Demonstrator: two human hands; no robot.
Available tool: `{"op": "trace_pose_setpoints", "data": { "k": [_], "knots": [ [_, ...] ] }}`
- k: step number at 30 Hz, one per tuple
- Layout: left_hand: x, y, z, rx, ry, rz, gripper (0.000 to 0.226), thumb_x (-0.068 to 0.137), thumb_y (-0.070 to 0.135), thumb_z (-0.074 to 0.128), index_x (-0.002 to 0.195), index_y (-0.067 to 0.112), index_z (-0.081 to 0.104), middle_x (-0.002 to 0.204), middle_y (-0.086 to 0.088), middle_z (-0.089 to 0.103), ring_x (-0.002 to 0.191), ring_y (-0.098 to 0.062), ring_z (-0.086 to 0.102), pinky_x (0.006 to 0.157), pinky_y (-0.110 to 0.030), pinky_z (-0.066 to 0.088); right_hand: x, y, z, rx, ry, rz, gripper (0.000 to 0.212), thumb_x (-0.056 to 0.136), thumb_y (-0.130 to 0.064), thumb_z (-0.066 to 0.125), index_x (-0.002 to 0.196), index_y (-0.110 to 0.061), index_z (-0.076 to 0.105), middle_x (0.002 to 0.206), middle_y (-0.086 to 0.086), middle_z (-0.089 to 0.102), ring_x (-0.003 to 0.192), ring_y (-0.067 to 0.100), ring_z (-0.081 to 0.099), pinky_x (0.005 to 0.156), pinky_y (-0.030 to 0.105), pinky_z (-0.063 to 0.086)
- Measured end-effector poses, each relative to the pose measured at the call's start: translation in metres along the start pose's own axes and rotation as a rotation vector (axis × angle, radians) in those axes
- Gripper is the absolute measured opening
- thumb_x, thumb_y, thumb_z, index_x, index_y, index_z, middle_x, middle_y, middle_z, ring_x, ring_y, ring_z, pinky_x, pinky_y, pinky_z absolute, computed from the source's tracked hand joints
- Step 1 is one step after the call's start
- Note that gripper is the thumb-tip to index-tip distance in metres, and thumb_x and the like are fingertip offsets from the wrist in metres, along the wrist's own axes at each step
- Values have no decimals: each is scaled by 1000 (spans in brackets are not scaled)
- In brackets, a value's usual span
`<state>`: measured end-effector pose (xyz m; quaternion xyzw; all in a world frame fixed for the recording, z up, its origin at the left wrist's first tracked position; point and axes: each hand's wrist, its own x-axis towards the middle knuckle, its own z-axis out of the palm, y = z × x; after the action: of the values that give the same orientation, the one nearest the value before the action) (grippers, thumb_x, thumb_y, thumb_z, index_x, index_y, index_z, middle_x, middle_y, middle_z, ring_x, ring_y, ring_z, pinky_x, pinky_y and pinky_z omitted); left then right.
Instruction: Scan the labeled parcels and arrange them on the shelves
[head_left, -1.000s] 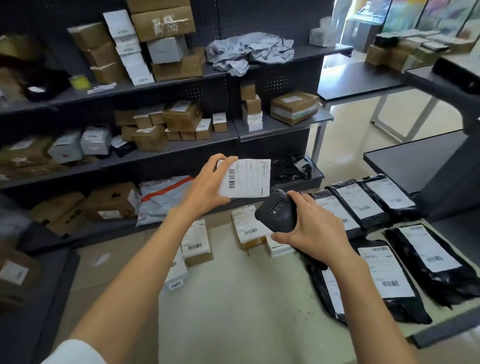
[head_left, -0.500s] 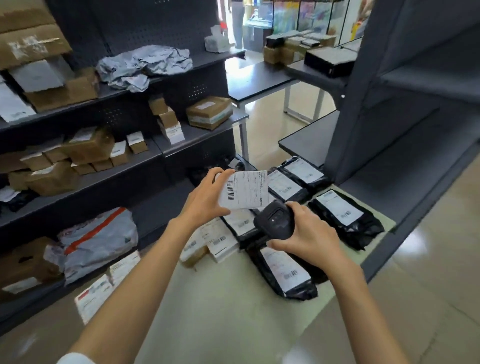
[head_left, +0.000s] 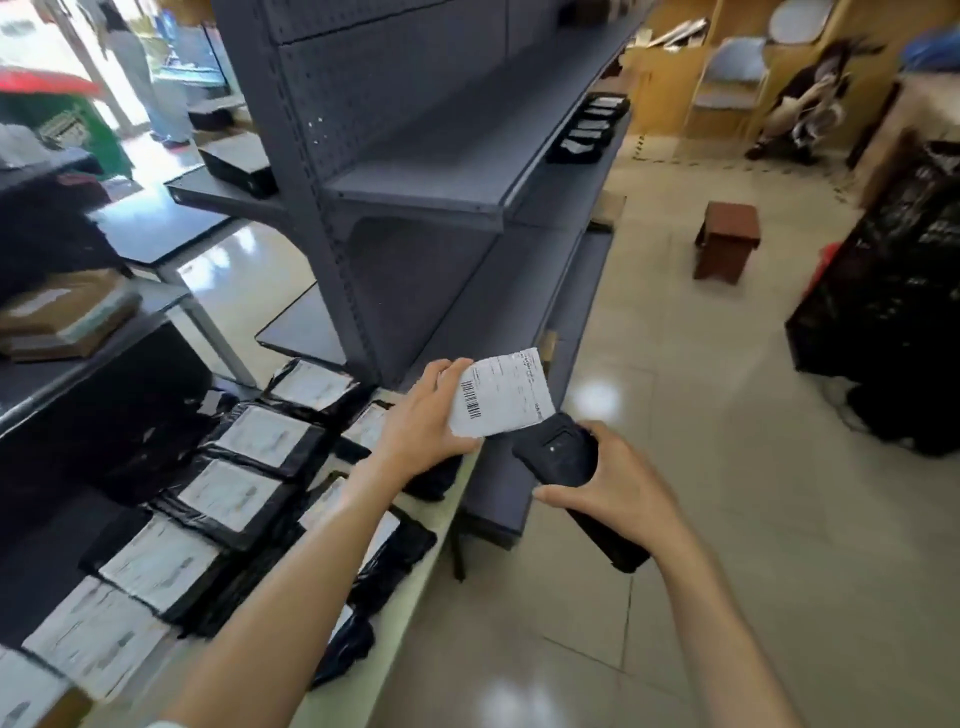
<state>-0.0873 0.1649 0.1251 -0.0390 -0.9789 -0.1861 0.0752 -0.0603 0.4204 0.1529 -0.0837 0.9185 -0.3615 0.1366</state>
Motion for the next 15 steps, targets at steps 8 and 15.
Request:
{"op": "trace_pose_setpoints", "data": {
  "k": [8,15],
  "knots": [
    [147,153,69,-95,4,64,96,67,46,78,146,32,25,138,9,32,115,-21,52,76,-41,52,63,97,-148,19,208,79,70,61,-49,85,120,-34,50,111,-13,61,95,16,63,80,36,52],
    [274,217,100,-80,7,196,96,68,40,80,147,26,27,145,9,32,121,-19,48,76,-31,39,144,150,-225,64,316,120,76,56,-53,82,122,-35,49,116,-13,60,104,16,62,89,44,53]
  ]
}}
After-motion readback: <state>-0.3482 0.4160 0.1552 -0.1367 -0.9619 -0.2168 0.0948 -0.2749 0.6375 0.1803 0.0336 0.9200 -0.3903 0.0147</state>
